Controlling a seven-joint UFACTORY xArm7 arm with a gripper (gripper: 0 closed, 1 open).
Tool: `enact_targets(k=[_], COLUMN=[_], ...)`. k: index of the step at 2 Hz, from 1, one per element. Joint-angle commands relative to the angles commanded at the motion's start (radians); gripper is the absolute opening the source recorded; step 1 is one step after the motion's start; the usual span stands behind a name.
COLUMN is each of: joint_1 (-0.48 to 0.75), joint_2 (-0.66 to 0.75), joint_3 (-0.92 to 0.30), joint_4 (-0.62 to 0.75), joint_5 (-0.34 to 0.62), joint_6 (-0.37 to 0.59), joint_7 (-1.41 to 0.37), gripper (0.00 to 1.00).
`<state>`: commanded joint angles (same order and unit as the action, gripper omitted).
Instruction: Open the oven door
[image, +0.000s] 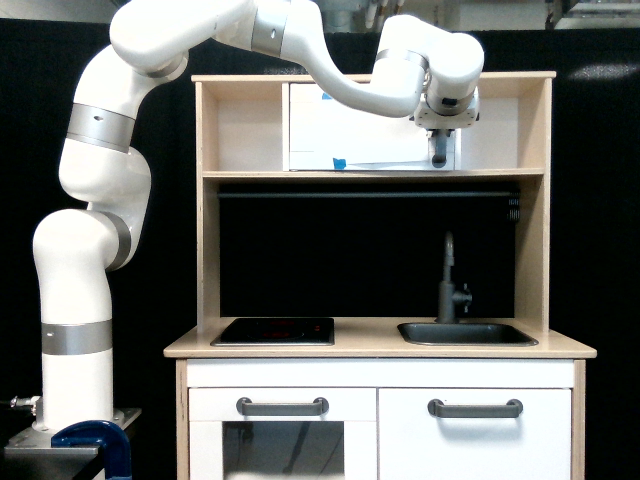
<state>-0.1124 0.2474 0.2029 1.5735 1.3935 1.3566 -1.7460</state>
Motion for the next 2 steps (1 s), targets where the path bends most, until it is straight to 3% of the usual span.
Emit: enact_targets(k=[2], joint_1=[-0.053], joint_2=[-0.032], joint_3=[-0.012], joint_4=[-0.032], joint_5=[-0.005], joint_6=[0.063], joint_7=[-0.009], gripper=[0.00])
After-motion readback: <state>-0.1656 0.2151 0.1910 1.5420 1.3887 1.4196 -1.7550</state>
